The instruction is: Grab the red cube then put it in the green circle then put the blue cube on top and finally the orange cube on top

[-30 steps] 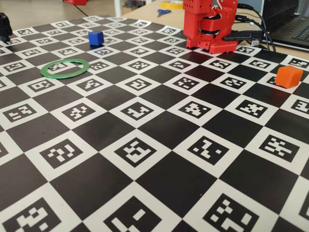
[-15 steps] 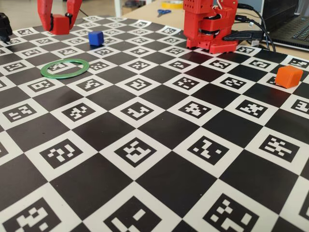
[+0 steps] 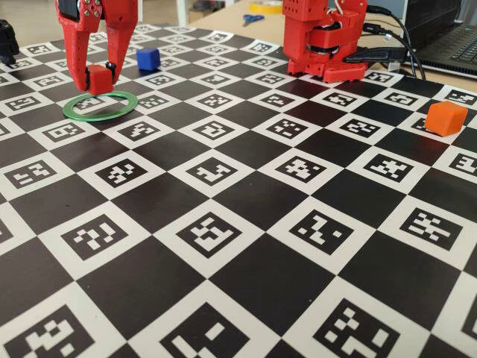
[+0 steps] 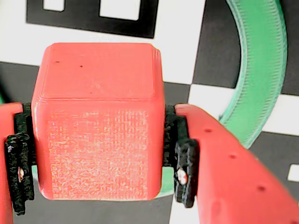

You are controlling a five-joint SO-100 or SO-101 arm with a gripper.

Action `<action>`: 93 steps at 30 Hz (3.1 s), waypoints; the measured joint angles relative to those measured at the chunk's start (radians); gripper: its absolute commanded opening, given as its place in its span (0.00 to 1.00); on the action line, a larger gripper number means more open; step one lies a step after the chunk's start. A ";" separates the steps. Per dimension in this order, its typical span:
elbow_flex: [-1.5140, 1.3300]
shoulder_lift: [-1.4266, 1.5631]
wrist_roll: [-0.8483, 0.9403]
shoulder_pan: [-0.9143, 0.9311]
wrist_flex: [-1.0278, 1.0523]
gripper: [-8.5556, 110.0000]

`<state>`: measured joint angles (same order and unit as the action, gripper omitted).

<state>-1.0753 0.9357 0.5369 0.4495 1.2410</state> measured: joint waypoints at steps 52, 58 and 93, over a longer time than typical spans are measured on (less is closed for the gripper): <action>-0.071 -0.025 -0.026 0.014 -0.078 0.33; -0.071 -0.025 -0.051 0.018 -0.078 0.39; -0.087 0.061 -0.071 0.028 -0.015 0.47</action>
<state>-1.1628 0.9971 0.4663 0.4771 1.2257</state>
